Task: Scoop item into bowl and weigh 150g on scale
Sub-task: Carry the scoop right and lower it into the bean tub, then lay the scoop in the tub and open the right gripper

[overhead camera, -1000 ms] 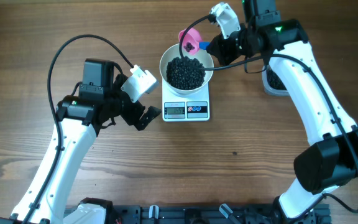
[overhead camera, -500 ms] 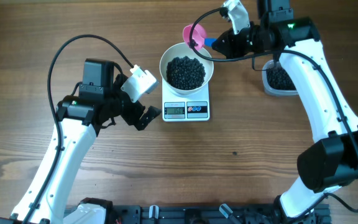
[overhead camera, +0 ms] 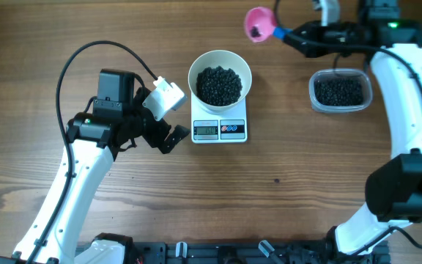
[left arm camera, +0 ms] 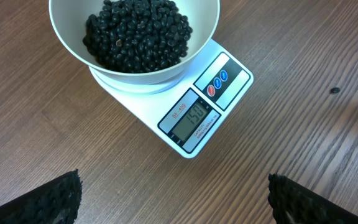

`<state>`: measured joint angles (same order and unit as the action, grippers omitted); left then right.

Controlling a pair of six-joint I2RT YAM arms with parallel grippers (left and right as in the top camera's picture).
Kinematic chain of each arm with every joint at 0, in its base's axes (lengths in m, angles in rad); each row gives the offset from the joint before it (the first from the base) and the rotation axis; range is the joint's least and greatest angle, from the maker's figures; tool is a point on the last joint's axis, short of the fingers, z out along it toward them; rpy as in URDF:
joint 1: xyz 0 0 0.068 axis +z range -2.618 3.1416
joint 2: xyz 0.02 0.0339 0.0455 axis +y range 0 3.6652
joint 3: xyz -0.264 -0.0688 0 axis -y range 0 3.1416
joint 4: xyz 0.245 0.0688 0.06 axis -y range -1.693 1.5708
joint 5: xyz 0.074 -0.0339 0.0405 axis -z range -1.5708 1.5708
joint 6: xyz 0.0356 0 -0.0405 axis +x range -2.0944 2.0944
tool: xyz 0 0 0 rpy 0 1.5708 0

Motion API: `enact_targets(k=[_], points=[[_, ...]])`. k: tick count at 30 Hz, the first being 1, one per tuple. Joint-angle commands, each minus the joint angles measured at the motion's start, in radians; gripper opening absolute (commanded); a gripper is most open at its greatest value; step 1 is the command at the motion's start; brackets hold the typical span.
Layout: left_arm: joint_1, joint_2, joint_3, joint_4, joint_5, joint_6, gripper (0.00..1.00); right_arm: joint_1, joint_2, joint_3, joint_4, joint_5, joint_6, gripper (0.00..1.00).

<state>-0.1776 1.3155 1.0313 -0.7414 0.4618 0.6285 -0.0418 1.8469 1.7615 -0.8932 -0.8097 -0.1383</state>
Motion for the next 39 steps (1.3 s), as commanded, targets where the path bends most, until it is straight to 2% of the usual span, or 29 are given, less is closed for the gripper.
enact_targets(k=[1,6,12,21,25,30,39], points=[[-0.004,-0.013,0.001,0.000,0.009,0.019,1.00,-0.095,0.012,0.013,-0.066,-0.082,0.006,0.04],[-0.004,-0.013,0.001,0.000,0.009,0.019,1.00,-0.226,0.012,0.013,-0.241,-0.041,-0.050,0.04],[-0.004,-0.013,0.001,0.000,0.009,0.019,1.00,-0.313,0.012,0.013,-0.430,0.173,-0.075,0.04],[-0.004,-0.013,0.001,-0.001,0.009,0.019,1.00,-0.319,0.012,0.013,-0.482,0.386,-0.031,0.04],[-0.004,-0.013,0.001,-0.001,0.009,0.019,1.00,-0.314,0.012,0.013,-0.481,0.528,0.075,0.04],[-0.004,-0.013,0.001,0.000,0.009,0.019,1.00,-0.239,0.012,0.013,-0.481,0.700,0.155,0.04],[-0.004,-0.013,0.001,-0.001,0.009,0.019,1.00,0.037,0.012,0.013,-0.431,1.097,0.282,0.04]])
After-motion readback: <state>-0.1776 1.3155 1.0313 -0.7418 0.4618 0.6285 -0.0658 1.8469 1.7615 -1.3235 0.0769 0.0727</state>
